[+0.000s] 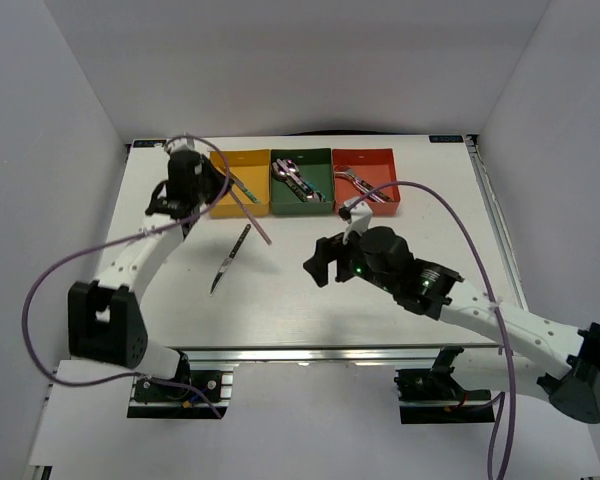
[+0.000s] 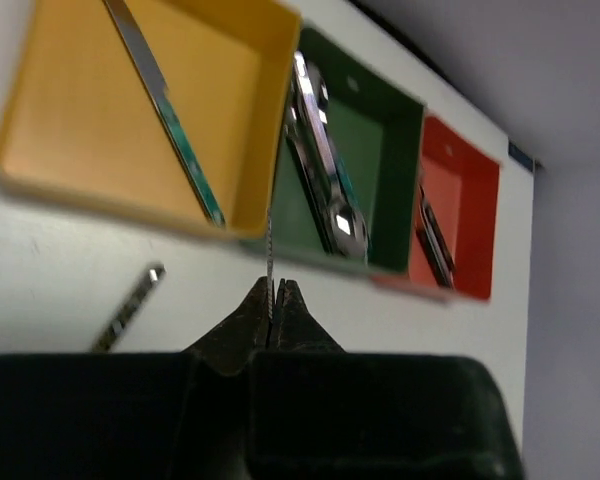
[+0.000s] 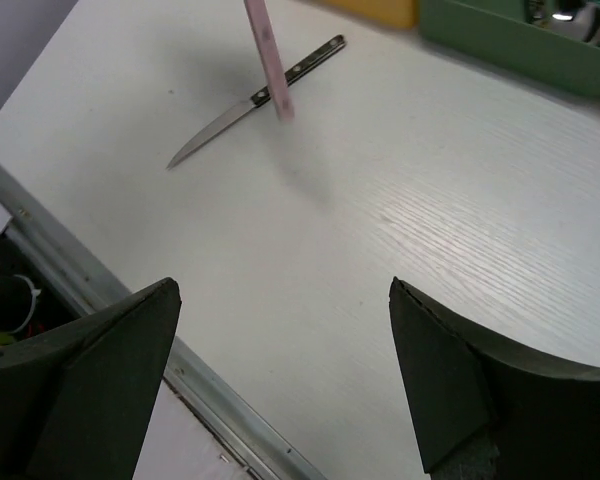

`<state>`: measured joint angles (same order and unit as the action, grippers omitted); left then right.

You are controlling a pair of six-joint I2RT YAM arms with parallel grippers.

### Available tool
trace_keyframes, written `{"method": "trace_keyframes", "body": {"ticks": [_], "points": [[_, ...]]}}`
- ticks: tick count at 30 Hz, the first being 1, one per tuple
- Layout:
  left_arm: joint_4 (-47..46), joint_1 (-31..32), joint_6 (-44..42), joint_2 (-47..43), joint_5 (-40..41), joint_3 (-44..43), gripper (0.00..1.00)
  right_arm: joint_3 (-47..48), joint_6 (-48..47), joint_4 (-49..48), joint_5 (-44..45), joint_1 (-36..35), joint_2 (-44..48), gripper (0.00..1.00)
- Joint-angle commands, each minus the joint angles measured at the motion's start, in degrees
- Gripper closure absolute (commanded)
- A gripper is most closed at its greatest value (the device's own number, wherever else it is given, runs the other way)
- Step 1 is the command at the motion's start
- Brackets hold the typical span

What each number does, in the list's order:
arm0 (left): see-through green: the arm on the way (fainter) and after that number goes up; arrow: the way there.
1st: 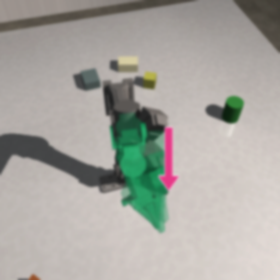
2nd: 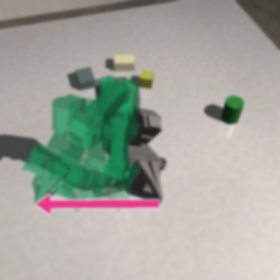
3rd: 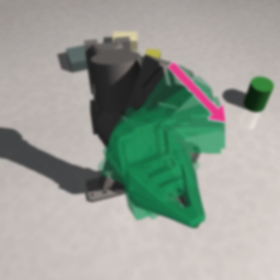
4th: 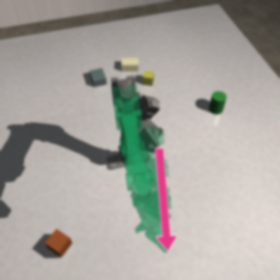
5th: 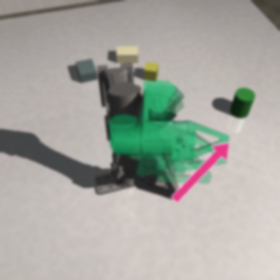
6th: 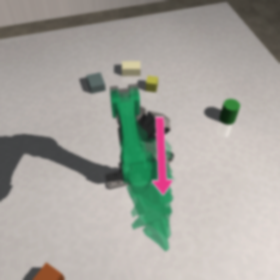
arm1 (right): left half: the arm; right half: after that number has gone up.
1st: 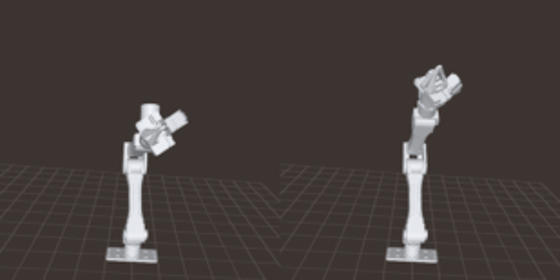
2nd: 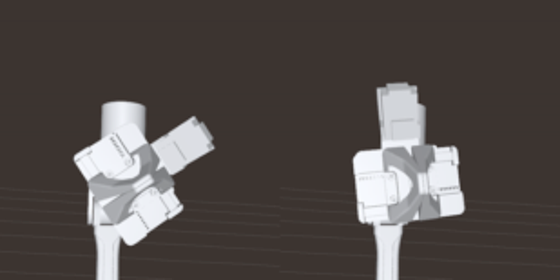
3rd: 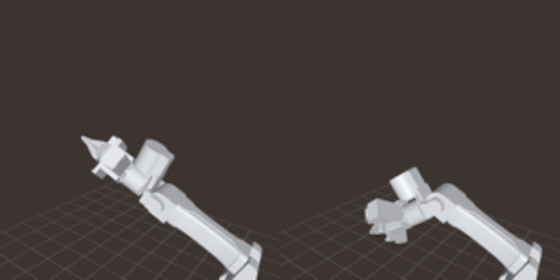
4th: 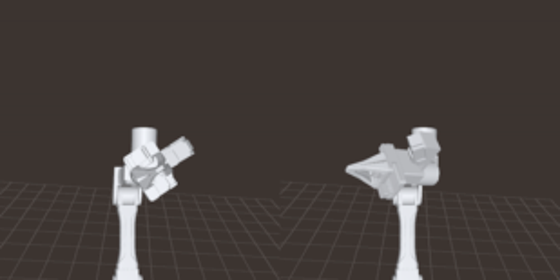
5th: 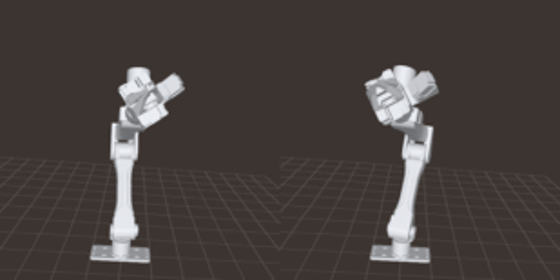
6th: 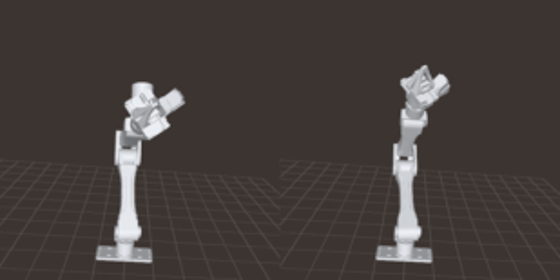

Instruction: Sort the eating utensils into containers

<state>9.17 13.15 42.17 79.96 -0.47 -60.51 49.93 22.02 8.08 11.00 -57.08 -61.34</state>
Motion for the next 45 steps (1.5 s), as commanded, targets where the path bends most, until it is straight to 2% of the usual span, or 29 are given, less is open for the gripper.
{"method": "trace_keyframes", "body": {"ticks": [1, 2, 5, 10, 14, 18, 23, 27, 29, 33, 37, 41, 45], "points": [[1.1, -4.3, -1.1, 9.8, 2.8, -11.7, 1.0, -1.6, -1.0, 4.2, 5.7, 0.4, 3.9, 0.11], [1.2, -5.9, -1.1, 12.3, 2.0, -17.0, 1.0, -2.5, -1.2, 4.8, 6.0, 0.5, 4.8, 0.11], [2.9, -8.0, -2.0, 21.9, 2.6, -25.6, 1.0, -4.2, -1.4, 6.4, 7.2, 0.6, 7.7, 0.11], [4.8, -9.1, -4.5, 34.2, 2.0, -42.1, 1.0, -5.6, -2.0, 7.9, 8.1, 0.8, 10.4, 0.11], [5.1, -9.2, -3.8, 41.3, -2.6, -48.2, 1.0, -4.9, -2.9, 9.2, 9.2, 0.9, 10.8, 0.11], [1.1, -9.0, -0.6, 41.6, -4.9, -43.4, 0.99, -4.2, -3.6, 9.6, 9.9, 0.9, 10.2, 0.11], [-2.8, -8.8, 0.8, 37.6, -5.3, -35.3, 0.35, -3.4, -3.8, 8.0, 8.5, 1.0, 7.2, 0.11], [-0.6, -8.8, -1.6, 34.4, -5.5, -36.5, 0.21, -2.4, -4.4, 6.4, 5.7, 1.0, 2.3, 0.11], [2.5, -8.8, -4.9, 31.1, -2.7, -38.3, 0.02, -1.7, -4.3, 6.6, 5.2, 0.9, -0.8, 0.11], [8.5, -8.8, -12.0, 23.2, -0.4, -37.5, 0.02, -3.3, -3.3, 4.2, 5.8, 0.9, -1.9, 0.11], [20.5, -7.8, -21.3, 18.0, -3.8, -30.8, 0.02, -4.8, -2.2, 1.8, 7.8, 0.9, -1.1, 0.11], [25.2, -2.1, -27.6, 15.0, -1.6, -19.7, 0.04, -4.8, -1.2, 2.7, 8.3, 1.1, -0.5, 0.11], [25.7, 3.5, -31.3, 14.3, 2.5, -13.2, 0.07, -5.5, -1.2, 3.4, 6.8, 1.0, 1.4, 0.11]]}}
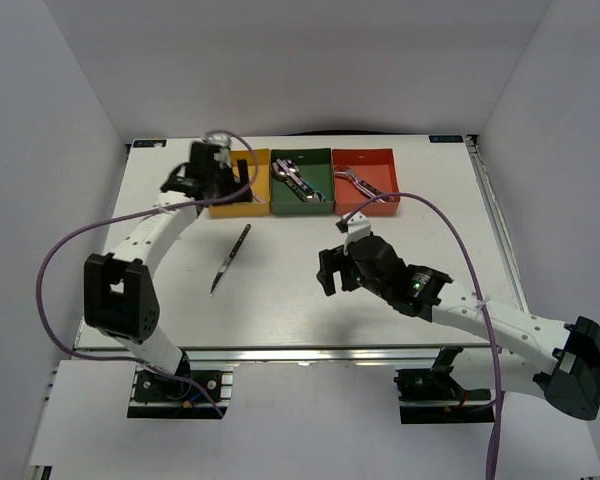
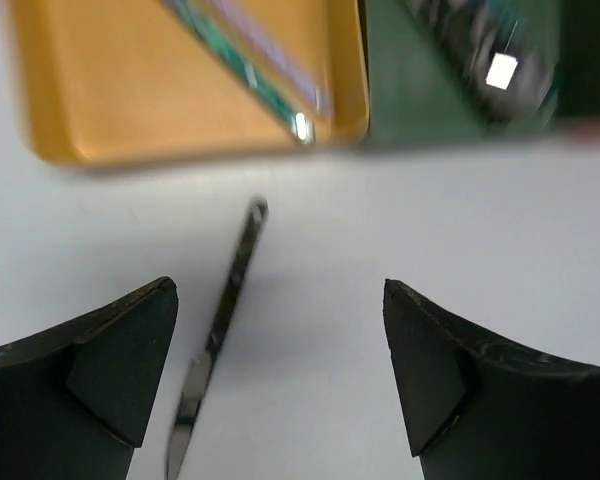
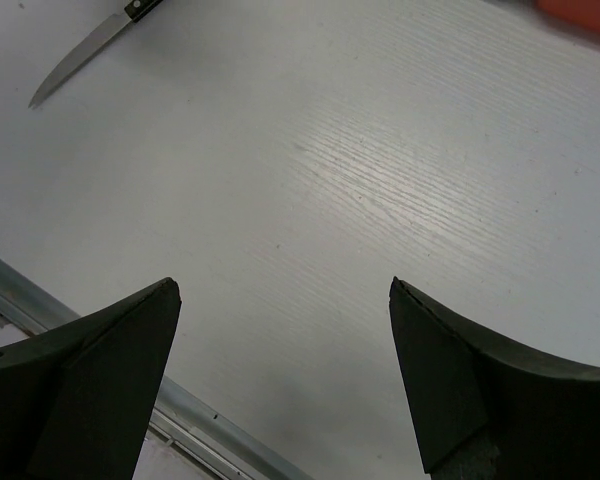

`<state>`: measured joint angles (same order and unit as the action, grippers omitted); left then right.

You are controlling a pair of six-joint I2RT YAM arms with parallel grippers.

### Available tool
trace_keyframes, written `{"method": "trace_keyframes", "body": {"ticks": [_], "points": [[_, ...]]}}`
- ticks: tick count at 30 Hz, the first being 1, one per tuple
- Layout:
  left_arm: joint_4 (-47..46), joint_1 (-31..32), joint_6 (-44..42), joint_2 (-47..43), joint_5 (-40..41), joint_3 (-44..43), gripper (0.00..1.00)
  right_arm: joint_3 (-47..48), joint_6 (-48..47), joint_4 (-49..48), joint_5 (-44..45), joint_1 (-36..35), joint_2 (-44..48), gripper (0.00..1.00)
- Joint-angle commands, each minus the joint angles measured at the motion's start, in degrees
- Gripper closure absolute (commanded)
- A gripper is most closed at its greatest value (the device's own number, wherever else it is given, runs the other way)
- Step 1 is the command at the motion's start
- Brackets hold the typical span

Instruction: Sort the eating utensils into containers

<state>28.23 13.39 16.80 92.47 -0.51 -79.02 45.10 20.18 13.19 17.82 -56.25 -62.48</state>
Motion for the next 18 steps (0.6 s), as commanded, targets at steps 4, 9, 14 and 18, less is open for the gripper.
{"method": "trace_keyframes", "body": {"ticks": [4, 9, 14, 18], "points": [[6.2, 4.8, -6.9, 5.0, 1.7, 7.0, 0.09, -3.3, 0.7, -1.9, -2.4, 0.2, 6.7, 0.11], [5.9, 4.9, -6.6, 11.7, 1.5, 6.1, 0.16, -6.7, -0.2, -2.0, -4.5, 0.2, 11.6, 0.11], [4.2, 4.9, -6.1, 14.2, 1.7, 6.3, 0.21, -8.4, -1.1, -1.9, -5.1, 0.2, 14.0, 0.11], [4.6, 4.8, -6.3, 16.8, 1.3, 6.5, 0.33, -9.1, -1.5, -1.9, -5.2, 0.2, 14.5, 0.11]]}}
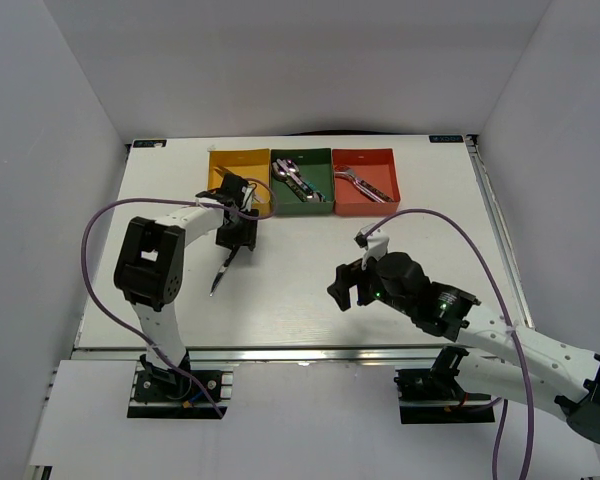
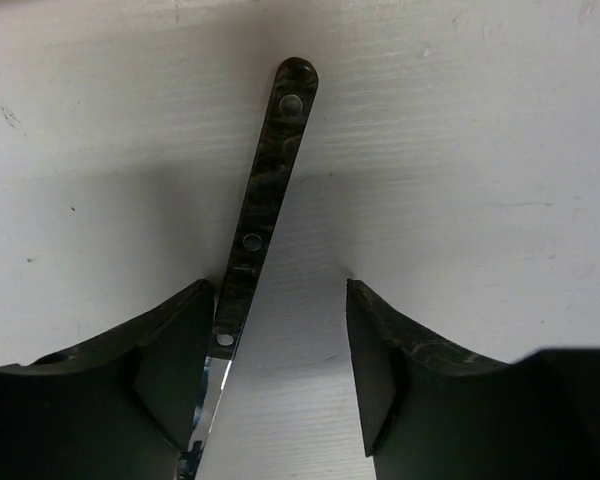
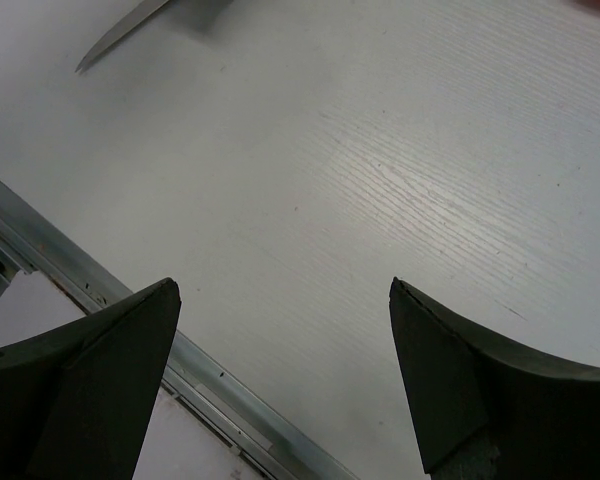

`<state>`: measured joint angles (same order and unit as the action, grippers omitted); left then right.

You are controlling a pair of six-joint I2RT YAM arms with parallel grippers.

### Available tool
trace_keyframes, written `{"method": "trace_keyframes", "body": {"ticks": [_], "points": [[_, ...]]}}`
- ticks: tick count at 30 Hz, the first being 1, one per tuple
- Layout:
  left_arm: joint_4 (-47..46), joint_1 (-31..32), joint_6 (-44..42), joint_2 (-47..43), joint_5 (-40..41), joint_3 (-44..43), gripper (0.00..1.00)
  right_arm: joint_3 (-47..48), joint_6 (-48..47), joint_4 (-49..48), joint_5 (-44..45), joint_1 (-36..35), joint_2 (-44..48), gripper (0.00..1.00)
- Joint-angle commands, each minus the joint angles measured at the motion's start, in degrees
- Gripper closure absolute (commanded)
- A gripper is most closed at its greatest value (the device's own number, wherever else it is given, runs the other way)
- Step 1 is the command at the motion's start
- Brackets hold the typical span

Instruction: Sort the eating utensils into containers

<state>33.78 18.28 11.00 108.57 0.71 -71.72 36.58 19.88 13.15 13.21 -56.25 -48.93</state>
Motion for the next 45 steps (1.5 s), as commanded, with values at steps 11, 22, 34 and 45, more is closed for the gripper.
{"method": "trace_keyframes", "body": {"ticks": [11, 22, 34, 45], "points": [[-4.5, 6.7, 5.1, 0.2, 1.6, 7.8, 1.0, -1.5, 1.0, -6.8, -2.2, 0.2, 4.2, 0.11], [-24.8, 23.7, 13.9, -19.1, -6.8, 25.4, 1.0, -2.8, 19.2, -10.6, 9.4, 3.4, 2.0, 0.13], [-30.0, 23.7, 23.5, -35.7, 5.6, 24.4, 1.0, -11.3, 33.2, -17.9, 21.7, 4.3, 15.0, 0.2], [-22.1, 0.0, 31.8, -15.1, 9.6, -8.1, 1.0, -10.0, 30.3, -6.2, 23.8, 4.3, 22.6, 0.19]]}}
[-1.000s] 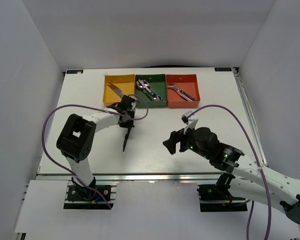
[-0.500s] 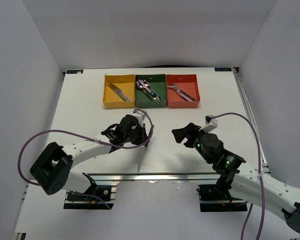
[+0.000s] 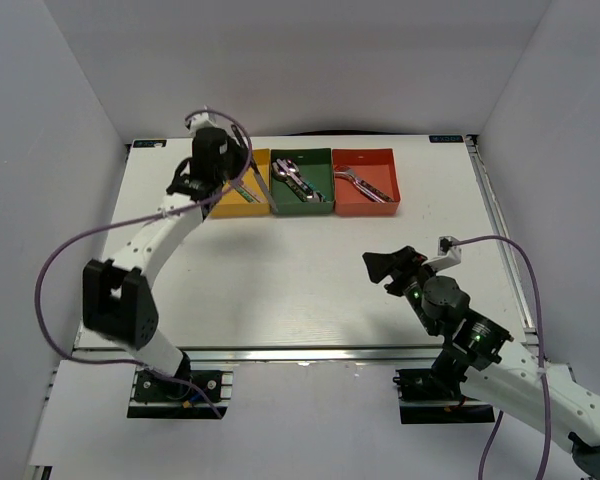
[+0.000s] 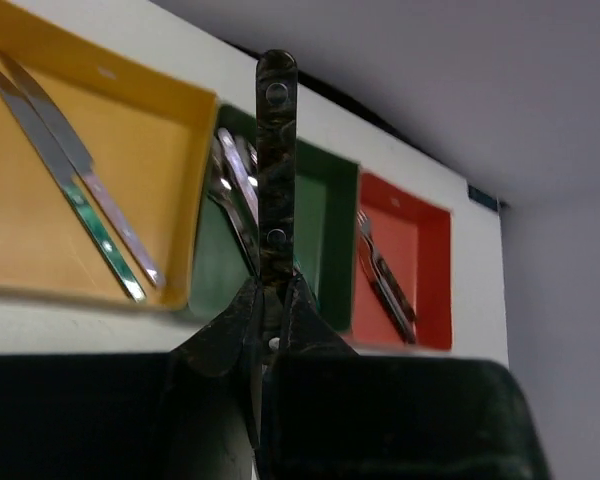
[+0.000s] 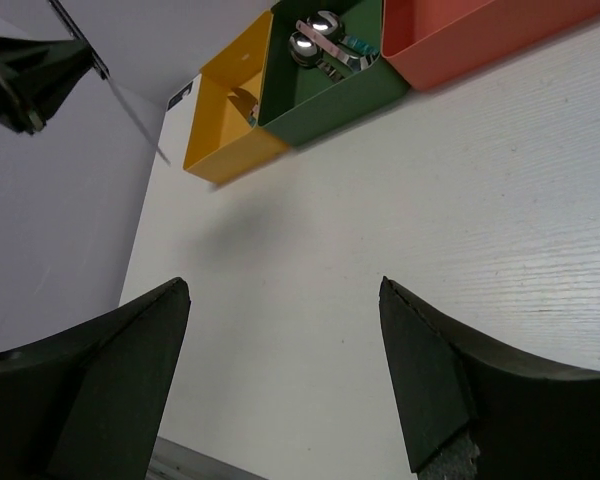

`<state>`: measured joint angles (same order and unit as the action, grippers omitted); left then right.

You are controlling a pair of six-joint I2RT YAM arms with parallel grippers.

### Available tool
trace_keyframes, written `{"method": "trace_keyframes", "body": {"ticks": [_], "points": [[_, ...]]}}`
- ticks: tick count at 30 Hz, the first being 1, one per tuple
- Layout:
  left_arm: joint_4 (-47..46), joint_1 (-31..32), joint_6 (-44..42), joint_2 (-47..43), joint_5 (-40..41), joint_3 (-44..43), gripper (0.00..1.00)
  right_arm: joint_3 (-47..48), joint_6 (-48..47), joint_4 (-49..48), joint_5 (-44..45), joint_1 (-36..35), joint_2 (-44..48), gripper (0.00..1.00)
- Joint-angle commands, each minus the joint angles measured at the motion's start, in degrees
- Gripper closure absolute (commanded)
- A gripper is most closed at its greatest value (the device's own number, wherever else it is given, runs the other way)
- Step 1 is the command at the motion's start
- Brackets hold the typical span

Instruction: Sort the eating utensils into containers

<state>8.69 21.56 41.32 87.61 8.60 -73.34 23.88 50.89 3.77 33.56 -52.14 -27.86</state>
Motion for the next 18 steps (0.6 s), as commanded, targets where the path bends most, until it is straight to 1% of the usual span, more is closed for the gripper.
{"method": "trace_keyframes", "body": {"ticks": [1, 4, 7, 11, 14, 16, 18], "points": [[3.2, -4.2, 1.4, 7.8, 2.0, -11.3, 1.0, 2.9, -1.1, 3.9, 3.5, 0.2, 2.0, 0.19], [3.0, -8.0, 0.8, 15.2, 1.5, -18.5, 1.0, 4.1, -2.8, 6.1, 4.2, 0.2, 3.2, 0.18], [3.3, -11.0, 0.1, 21.7, 0.2, -23.5, 1.0, 4.5, -4.5, 7.0, 4.4, 0.2, 4.0, 0.18], [0.6, -13.2, 0.1, 26.5, -2.1, -25.1, 1.0, 5.0, -6.0, 7.4, 4.5, 0.3, 4.5, 0.18], [-3.2, -13.4, -0.2, 27.7, -2.9, -23.6, 1.0, 5.7, -7.0, 7.3, 4.3, 0.2, 4.2, 0.18], [-3.3, -13.4, -0.2, 28.0, -1.7, -23.3, 1.0, 6.2, -7.5, 7.3, 3.9, 0.2, 4.0, 0.18], [-4.3, -13.7, 0.0, 29.0, -2.5, -22.7, 1.0, 6.4, -7.8, 7.3, 3.1, 0.2, 3.8, 0.18]]}}
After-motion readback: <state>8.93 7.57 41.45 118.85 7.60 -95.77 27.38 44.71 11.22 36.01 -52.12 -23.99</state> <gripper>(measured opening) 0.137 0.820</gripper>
